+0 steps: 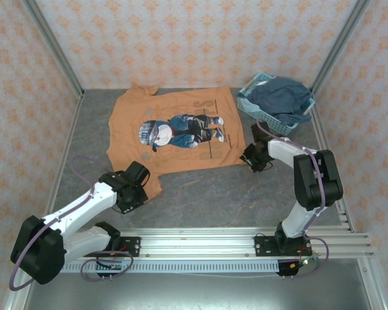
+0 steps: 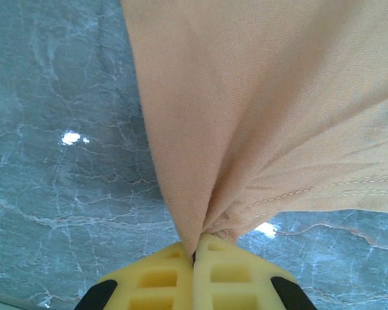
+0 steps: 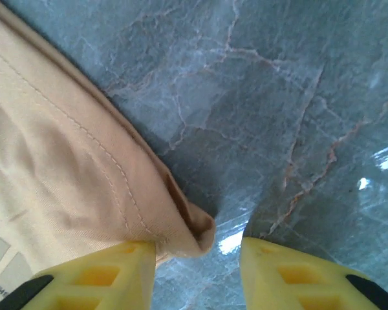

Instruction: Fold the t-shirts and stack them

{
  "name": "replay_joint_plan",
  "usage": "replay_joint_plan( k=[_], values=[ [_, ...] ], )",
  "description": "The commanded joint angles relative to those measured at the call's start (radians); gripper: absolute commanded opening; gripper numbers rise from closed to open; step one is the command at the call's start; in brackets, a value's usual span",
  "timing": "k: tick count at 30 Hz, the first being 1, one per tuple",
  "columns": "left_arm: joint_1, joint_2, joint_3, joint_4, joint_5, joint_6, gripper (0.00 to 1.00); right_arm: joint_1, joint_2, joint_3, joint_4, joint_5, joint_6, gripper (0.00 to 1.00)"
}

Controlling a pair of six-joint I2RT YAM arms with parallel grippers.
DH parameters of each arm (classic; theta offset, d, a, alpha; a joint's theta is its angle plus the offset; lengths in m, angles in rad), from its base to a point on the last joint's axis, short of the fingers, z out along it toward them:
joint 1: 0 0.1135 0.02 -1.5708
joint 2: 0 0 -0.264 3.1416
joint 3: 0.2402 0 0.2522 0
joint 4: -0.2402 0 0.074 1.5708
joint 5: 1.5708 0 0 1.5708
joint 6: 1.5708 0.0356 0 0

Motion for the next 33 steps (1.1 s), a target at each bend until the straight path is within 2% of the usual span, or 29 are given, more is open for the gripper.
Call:
replay_joint_plan(
  k=[1, 8, 15, 22, 29, 33],
  values=[
    [-0.007, -0.017, -0.004, -0.048, -0.011, -0.02, 0.0, -0.001, 0.028, 0.055, 0.023, 0.035, -0.01, 0.35],
    [-0.008, -0.021, 0.005, -0.041, -0.013, -0.028, 0.0, -0.001, 0.058, 0.059, -0.003, 0.056, -0.034, 0.25],
    [-0.008, -0.031, 0.043, -0.097, -0.028, -0.019, 0.0, 0.003, 0.031, 0.066, -0.041, 0.066, -0.071, 0.0],
    [-0.038, -0.146, 0.03, -0.16, 0.032, -0.057, 0.0, 0.043, -0.103, 0.0, -0.203, 0.063, -0.14, 0.0],
    [-0.15, -0.293, 0.003, -0.26, 0.033, -0.165, 0.0, 0.092, -0.261, -0.139, -0.363, 0.032, -0.182, 0.0],
    [-0.226, -0.368, 0.029, -0.28, -0.008, -0.213, 0.0, 0.094, -0.378, -0.199, -0.449, 0.019, -0.192, 0.0]
  ],
)
